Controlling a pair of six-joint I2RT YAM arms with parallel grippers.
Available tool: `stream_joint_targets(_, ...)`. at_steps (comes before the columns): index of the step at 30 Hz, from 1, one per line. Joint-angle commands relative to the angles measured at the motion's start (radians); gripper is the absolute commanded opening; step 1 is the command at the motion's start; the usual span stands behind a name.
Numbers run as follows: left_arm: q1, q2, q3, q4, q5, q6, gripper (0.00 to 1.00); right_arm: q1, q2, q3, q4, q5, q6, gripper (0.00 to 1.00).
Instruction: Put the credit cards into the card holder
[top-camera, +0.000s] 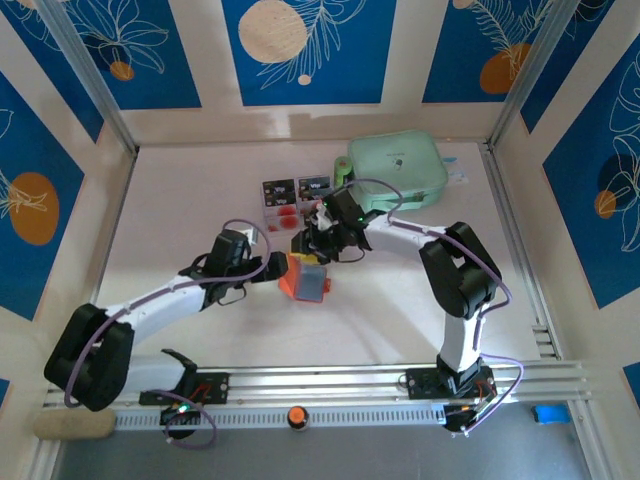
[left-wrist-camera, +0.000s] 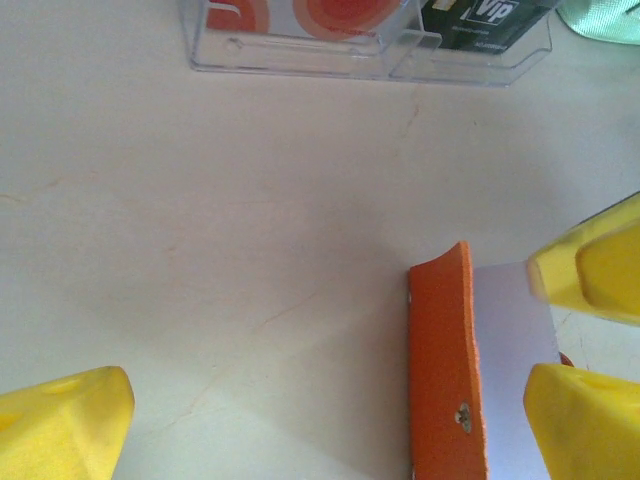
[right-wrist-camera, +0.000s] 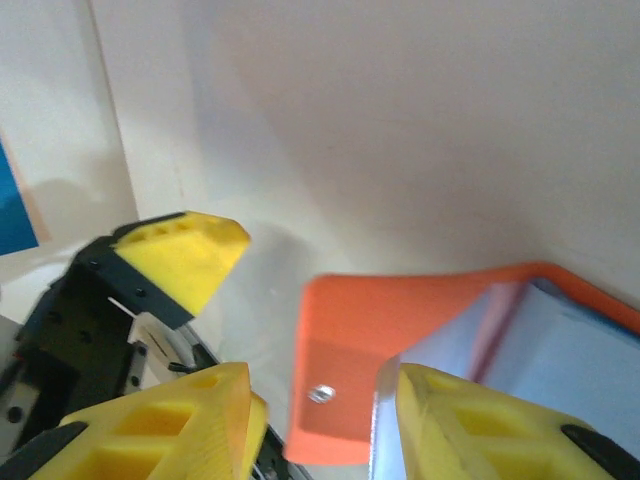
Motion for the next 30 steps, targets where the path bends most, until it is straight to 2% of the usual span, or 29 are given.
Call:
stream_joint_targets(1,0.019,-0.024,-0.019,-0.034,0.016,0.015,1.00,0.012,0.067,0.046,-0.050,-0.042,0.026,0.43)
stream_joint_targets(11,0.027,-0.031,-0.018,-0.069,0.047,0.072,1.00,0.020,0.140,0.097,-0.044,-0.055,0.060,0.43)
stream_joint_targets(22,0.026,0.058,-0.003,-0.064,0.079,0.097,1.00,0.020,0.147,0.101,-0.038,-0.061,0.069,0.43)
stream_joint_targets(30,0.024,0.017,0.024,-0.095,0.075,0.098,1.00,0.022,0.149,0.097,-0.030,-0.066,0.070,0.43)
